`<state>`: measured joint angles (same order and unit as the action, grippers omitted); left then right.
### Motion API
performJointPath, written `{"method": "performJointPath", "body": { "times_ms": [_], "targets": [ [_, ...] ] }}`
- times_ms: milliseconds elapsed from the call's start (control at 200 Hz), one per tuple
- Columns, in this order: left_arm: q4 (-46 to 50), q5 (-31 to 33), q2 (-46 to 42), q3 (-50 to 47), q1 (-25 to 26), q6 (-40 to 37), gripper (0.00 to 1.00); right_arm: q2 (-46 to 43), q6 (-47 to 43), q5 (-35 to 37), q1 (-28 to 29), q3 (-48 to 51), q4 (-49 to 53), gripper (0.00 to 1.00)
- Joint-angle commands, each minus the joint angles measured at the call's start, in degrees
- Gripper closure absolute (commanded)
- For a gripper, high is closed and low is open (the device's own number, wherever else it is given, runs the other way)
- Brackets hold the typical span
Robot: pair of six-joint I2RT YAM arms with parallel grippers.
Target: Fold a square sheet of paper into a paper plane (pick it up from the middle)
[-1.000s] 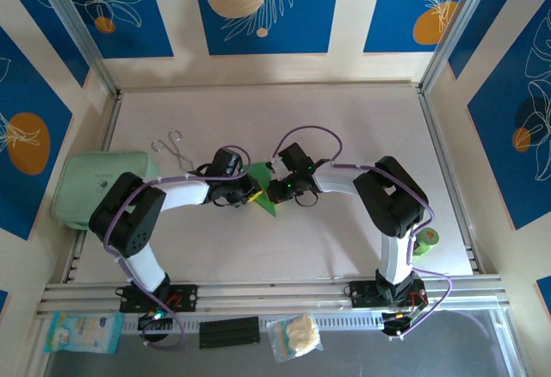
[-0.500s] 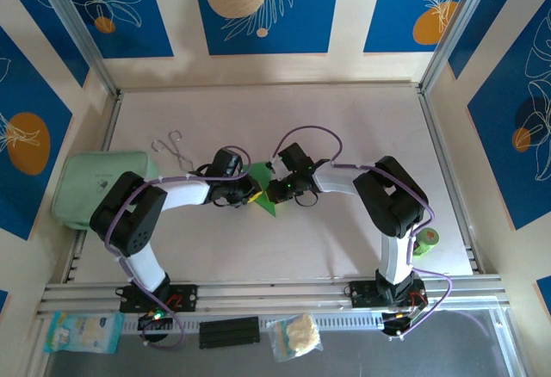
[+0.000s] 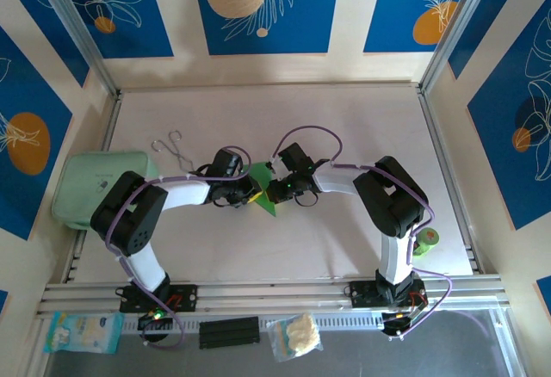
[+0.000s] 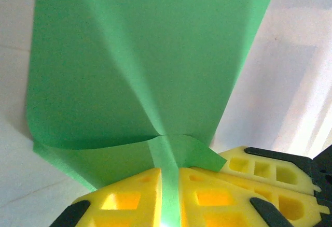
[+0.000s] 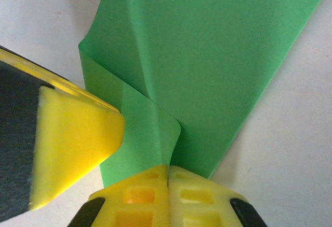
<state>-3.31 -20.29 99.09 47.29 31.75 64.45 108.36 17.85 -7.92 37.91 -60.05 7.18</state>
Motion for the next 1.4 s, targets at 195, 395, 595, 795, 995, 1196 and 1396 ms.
{"method": "performJointPath", "body": {
  "times_ms": [195,395,595,795,995,1196,1396],
  "targets": [
    [0.6,1.0,1.7,-1.0,0.3,-1.0,0.83,2.4,0.0,-0.2,0.2,-0.9,3.4,1.00],
    [1.0,1.0,2.2,-0.9,0.3,-1.0,0.83,2.2,0.1,-0.3,0.1,-0.9,3.4,1.00],
    [2.9,1.5,2.4,-0.4,0.3,-1.0,0.83,0.8,1.1,-1.2,-0.1,-1.8,3.7,1.00],
    [5.7,2.1,2.8,0.5,0.3,-1.2,0.84,-4.0,8.0,-8.7,-2.9,-2.7,3.1,0.81],
    [7.2,2.1,3.5,1.5,0.3,-1.4,0.85,-7.5,10.3,-9.9,-3.7,-3.0,6.9,0.73],
    [8.2,2.2,3.7,2.0,0.3,-1.3,0.86,-6.9,9.5,-14.6,-3.7,-2.5,11.4,0.84],
    [9.0,2.9,3.6,1.9,0.3,-0.7,0.87,-4.2,8.6,-18.2,-2.4,-2.9,11.8,0.93]
  ]
}}
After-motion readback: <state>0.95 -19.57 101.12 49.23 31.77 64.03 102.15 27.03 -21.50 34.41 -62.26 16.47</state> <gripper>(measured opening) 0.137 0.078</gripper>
